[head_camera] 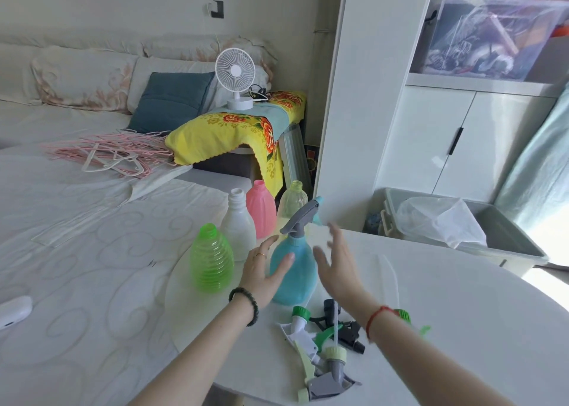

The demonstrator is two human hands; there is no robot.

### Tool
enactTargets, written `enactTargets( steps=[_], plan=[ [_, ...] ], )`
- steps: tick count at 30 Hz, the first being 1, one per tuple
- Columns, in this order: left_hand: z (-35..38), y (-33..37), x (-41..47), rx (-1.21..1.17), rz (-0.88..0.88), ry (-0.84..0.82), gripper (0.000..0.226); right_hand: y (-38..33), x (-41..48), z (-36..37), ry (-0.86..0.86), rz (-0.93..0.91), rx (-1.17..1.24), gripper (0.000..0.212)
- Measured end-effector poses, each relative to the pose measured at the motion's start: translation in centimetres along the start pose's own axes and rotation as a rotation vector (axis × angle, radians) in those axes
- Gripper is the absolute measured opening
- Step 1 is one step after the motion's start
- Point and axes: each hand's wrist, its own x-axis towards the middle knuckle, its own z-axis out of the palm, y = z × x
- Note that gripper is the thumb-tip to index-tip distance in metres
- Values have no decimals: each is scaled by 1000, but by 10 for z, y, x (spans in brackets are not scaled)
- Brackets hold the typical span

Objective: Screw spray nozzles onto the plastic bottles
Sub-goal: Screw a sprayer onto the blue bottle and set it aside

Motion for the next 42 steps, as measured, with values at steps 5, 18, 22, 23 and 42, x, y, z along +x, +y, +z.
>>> enactTargets(
  steps=[5,18,22,23,42],
  plan=[
    [3,4,-1,-125,-60,-59,54,16,-20,32,-182,52,4,79],
    [124,157,31,-63,241,60,62,27,10,-134,308,-121,151,88],
    [217,166,50,-178,219,-202,57,89,12,-208,355,-4,34,87],
    [238,164,55,-195,212,-259,57,107,12,-224,346,30,25,87],
    [343,113,82,-53,57,-614,90,242,14,-272,189,297,40,102]
  ],
)
